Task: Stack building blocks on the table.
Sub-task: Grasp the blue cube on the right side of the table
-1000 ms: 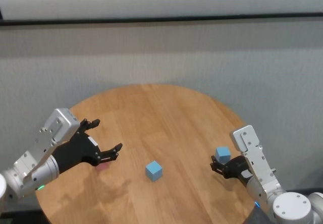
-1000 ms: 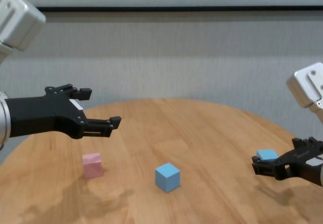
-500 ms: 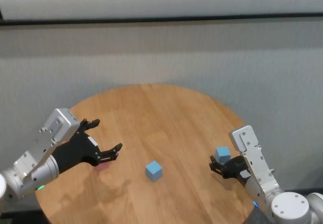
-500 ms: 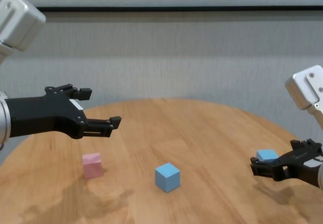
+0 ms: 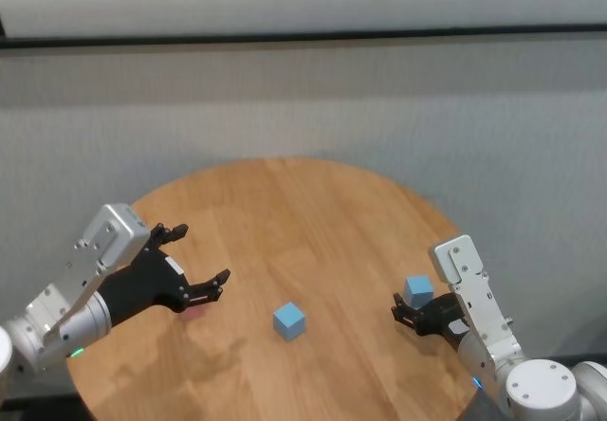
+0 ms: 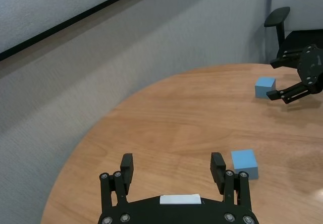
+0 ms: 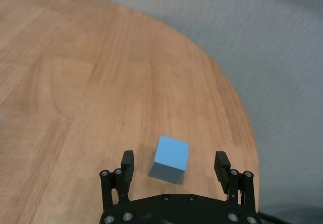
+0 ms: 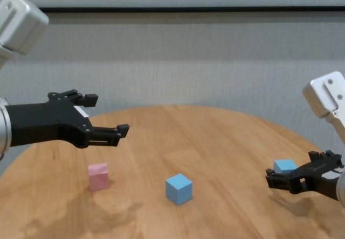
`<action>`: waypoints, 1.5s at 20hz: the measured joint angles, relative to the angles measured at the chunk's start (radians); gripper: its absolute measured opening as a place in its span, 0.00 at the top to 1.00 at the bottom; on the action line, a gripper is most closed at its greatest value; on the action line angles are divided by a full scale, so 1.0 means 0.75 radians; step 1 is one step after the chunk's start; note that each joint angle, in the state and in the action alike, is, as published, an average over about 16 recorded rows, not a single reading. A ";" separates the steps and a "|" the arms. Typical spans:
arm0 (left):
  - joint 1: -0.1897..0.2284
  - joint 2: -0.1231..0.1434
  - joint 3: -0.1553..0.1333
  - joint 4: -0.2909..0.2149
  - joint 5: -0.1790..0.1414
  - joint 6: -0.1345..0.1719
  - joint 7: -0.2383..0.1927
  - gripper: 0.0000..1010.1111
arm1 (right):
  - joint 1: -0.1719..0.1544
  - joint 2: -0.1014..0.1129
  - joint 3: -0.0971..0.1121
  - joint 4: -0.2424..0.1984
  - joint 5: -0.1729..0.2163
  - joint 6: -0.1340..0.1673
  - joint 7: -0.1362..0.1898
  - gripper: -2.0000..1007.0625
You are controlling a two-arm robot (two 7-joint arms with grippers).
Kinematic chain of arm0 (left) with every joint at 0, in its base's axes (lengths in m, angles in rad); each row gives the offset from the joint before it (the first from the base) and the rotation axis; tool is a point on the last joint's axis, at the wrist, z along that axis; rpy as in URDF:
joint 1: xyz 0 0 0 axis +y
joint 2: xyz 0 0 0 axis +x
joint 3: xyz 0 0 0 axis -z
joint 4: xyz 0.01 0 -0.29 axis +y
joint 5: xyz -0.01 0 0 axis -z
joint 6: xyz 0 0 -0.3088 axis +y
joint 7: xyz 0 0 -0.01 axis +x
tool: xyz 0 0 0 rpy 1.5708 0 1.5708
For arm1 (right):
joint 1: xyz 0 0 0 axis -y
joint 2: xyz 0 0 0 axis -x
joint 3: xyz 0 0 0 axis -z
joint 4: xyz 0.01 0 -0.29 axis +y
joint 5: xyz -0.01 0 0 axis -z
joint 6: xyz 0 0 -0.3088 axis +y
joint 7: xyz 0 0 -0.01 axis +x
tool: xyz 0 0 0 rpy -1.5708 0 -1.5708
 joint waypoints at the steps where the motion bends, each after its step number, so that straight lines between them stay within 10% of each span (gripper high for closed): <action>1: 0.000 0.000 0.000 0.000 0.000 0.000 0.000 0.01 | 0.001 -0.003 0.003 0.004 -0.002 0.000 0.001 0.01; 30: 0.000 0.000 0.000 0.000 0.000 0.000 0.000 0.01 | -0.004 -0.058 0.075 0.037 -0.065 0.017 0.043 0.01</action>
